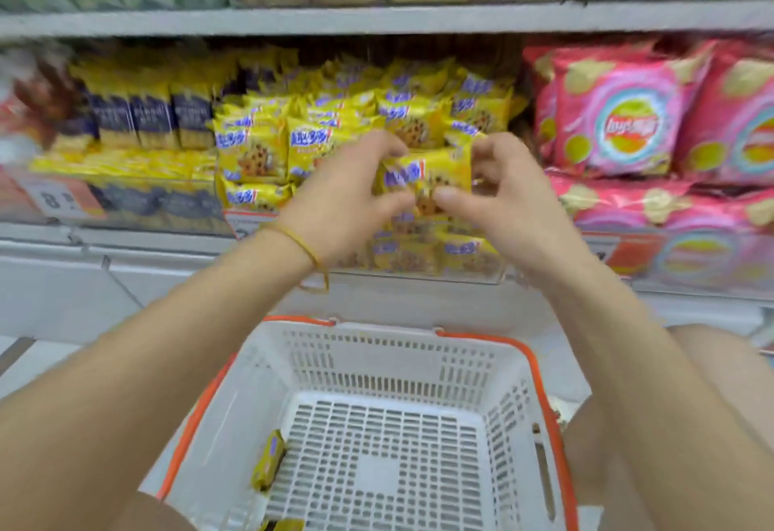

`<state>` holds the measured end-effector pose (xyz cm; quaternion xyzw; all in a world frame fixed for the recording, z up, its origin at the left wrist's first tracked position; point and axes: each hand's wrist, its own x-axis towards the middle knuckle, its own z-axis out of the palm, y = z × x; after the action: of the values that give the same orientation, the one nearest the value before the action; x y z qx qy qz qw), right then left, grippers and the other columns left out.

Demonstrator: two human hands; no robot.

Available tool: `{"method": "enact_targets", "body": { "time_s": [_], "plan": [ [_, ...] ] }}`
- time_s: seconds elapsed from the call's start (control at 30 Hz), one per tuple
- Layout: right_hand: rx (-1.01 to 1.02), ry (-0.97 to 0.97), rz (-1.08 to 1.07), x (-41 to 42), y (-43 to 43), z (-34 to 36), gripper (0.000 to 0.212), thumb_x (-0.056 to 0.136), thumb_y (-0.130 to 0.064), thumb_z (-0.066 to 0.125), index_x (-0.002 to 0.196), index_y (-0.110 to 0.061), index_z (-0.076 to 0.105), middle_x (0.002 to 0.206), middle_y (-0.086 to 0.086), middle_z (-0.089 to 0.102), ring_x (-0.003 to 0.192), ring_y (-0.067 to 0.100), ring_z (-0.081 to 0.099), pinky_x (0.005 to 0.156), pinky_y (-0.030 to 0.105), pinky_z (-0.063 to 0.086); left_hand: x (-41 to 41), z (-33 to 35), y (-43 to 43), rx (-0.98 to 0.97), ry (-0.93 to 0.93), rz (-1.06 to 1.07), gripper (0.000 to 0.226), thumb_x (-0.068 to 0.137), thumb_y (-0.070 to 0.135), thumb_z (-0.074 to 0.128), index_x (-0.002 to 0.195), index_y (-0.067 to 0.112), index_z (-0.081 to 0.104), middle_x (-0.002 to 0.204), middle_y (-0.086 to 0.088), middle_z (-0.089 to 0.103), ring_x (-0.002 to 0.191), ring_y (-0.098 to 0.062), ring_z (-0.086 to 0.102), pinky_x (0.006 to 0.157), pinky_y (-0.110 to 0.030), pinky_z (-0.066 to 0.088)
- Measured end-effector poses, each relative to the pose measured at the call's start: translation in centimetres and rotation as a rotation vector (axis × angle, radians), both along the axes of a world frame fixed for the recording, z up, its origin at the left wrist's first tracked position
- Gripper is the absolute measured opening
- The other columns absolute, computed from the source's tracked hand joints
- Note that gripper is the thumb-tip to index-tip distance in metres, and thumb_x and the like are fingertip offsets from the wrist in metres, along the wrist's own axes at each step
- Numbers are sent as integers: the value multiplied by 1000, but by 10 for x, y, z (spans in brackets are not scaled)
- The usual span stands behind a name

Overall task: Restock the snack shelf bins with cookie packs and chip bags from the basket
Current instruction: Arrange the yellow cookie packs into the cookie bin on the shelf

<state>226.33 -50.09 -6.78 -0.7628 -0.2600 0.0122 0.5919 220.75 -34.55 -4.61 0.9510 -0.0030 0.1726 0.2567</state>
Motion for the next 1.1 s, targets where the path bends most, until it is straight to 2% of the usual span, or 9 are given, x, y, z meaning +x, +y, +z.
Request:
{"method": "enact_targets", "body": {
  "time_s": [0.1, 0.17, 0.27, 0.4, 0.5, 0.77, 0.93, 1.03, 1.1],
  "plan": [
    [-98, -116, -105, 26, 13, 21, 44, 82, -20, 70, 117, -16, 43, 106, 6, 62, 94, 19, 62, 81, 37, 52, 27, 21, 1, 94, -79, 72, 45, 86, 23, 65, 127, 14, 49, 127, -2, 51, 105, -13, 48, 83, -14, 30],
    [-212, -122, -127, 38, 17, 24, 47, 86, -22, 64, 124, -13, 39, 108, 4, 60, 94, 19, 59, 77, 34, 49, 43, 25, 4, 177, -62, 104, 45, 86, 25, 65, 127, 15, 49, 129, -4, 52, 117, -20, 48, 95, -25, 35],
    [-309, -174, -166, 44, 17, 24, 41, 89, -12, 54, 126, -8, 38, 101, 3, 54, 93, 20, 55, 75, 30, 43, 59, 29, 6, 281, -3, 168, 43, 87, 28, 64, 126, 18, 49, 125, -5, 56, 121, -27, 43, 99, -40, 36],
    [-413, -347, -265, 53, 15, 24, 40, 85, 4, 46, 123, -6, 40, 115, 12, 52, 104, 30, 52, 86, 42, 44, 67, 34, 10, 334, 79, 211, 45, 89, 31, 62, 129, 20, 46, 122, -8, 55, 124, -29, 36, 98, -41, 31],
    [-541, -415, -301, 65, 15, 24, 46, 84, 11, 45, 126, -5, 40, 126, 16, 46, 116, 33, 45, 93, 40, 40, 75, 35, 8, 372, 106, 221, 44, 89, 31, 61, 129, 20, 46, 124, -8, 54, 125, -30, 34, 99, -42, 30],
    [-627, -484, -429, 86, 20, 24, 55, 82, 14, 42, 131, -11, 42, 125, 9, 54, 118, 33, 39, 91, 43, 38, 96, 40, 9, 611, 147, 233, 41, 91, 32, 58, 128, 19, 46, 127, -9, 50, 121, -31, 37, 98, -45, 32],
    [-566, -544, -414, 88, 26, 19, 62, 80, 12, 49, 135, -18, 41, 129, 4, 52, 117, 31, 46, 91, 43, 37, 94, 46, 16, 709, 176, 205, 38, 93, 34, 53, 128, 21, 48, 125, -8, 50, 119, -30, 38, 96, -43, 34],
    [-515, -592, -373, 91, 29, 19, 60, 82, 13, 47, 134, -15, 43, 128, 6, 50, 118, 28, 45, 92, 38, 38, 92, 37, 14, 796, 57, 218, 37, 93, 25, 55, 127, 15, 45, 121, -10, 45, 115, -31, 38, 93, -41, 35],
    [-631, -639, -444, 98, 32, 21, 49, 85, 9, 43, 130, -11, 45, 128, 8, 49, 117, 29, 41, 92, 38, 36, 88, 31, 11, 734, -58, 206, 41, 88, 12, 54, 128, 11, 43, 123, -12, 43, 115, -32, 38, 92, -41, 35]
  ]
}}
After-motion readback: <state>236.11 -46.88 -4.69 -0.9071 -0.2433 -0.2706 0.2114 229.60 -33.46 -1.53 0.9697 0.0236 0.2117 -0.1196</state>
